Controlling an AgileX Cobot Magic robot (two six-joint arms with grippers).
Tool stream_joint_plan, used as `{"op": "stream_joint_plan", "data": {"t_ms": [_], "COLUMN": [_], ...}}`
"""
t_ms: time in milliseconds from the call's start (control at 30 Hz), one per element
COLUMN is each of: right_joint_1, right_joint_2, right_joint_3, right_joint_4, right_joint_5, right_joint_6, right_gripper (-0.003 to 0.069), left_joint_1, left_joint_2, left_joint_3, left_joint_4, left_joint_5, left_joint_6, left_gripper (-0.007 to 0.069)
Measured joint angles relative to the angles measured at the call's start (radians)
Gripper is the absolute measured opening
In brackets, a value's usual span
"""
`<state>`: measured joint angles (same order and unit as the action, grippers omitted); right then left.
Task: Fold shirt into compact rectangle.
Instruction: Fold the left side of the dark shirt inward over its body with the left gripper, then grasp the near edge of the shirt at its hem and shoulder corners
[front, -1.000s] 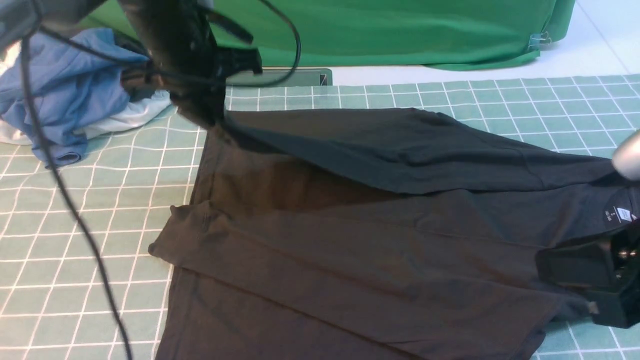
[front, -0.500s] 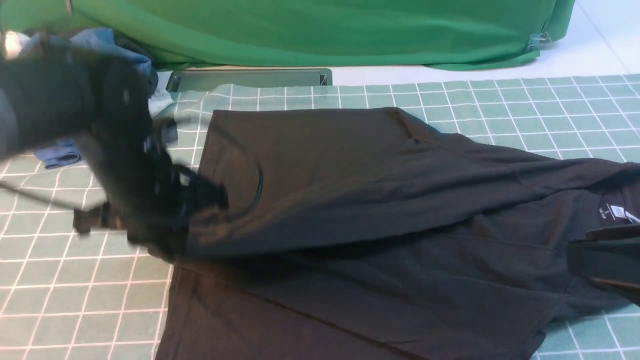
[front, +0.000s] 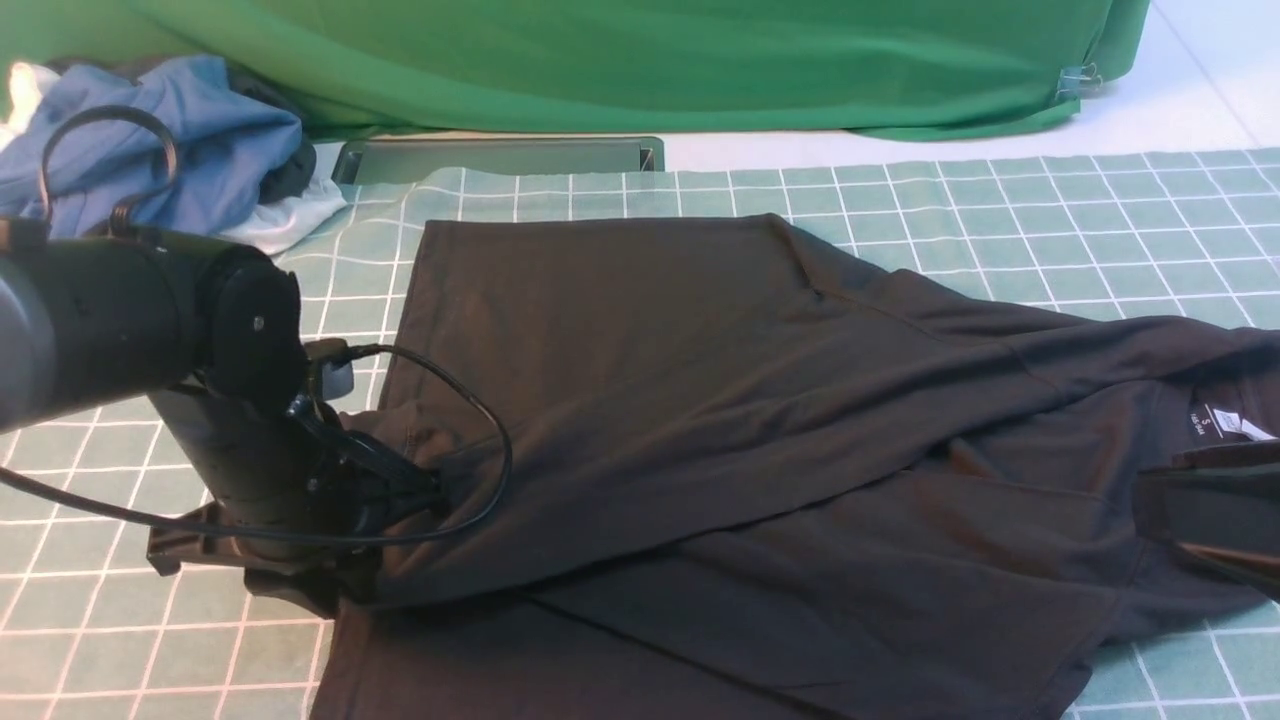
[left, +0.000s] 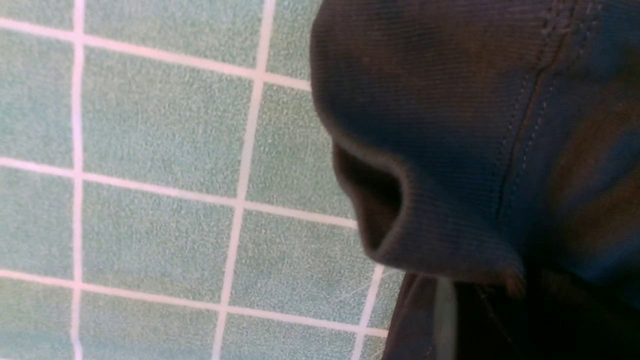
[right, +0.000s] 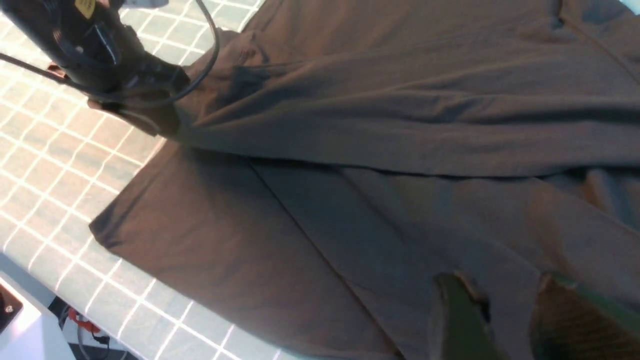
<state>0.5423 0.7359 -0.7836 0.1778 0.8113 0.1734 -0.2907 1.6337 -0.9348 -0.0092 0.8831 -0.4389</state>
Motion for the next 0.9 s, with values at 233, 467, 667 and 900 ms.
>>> {"op": "stream_joint_plan", "data": {"t_ms": [233, 467, 667, 900], "right_joint_1": [0.0, 0.0, 0.0, 0.0], "right_joint_2": [0.0, 0.045, 0.071, 0.09], "right_joint_3": [-0.009, -0.118, -0.158, -0.159], "right_joint_4": [-0.081, -0.326, -0.358, -0.36], "right_joint_5": [0.032, 0.274, 0.285, 0.224], "right_joint_6": [0.041, 0.155, 0.157, 0.157], "right_gripper": [0.0232, 0.0141, 0.0087, 0.0086], "left_joint_1": [0.0, 0.0, 0.0, 0.0], "left_joint_2": [-0.058, -0.337, -0.501, -0.489], "left_joint_3": [-0.009, 0.081, 0.277, 0.41], "left_joint_4": [-0.004, -0.056, -0.152, -0.217], "left_joint_5": [0.037, 0.052, 0.079, 0.075], "left_joint_6": [0.081, 0.074, 0.1, 0.217], "left_gripper": [0.033, 0.0134, 0.0022, 0.0224]}}
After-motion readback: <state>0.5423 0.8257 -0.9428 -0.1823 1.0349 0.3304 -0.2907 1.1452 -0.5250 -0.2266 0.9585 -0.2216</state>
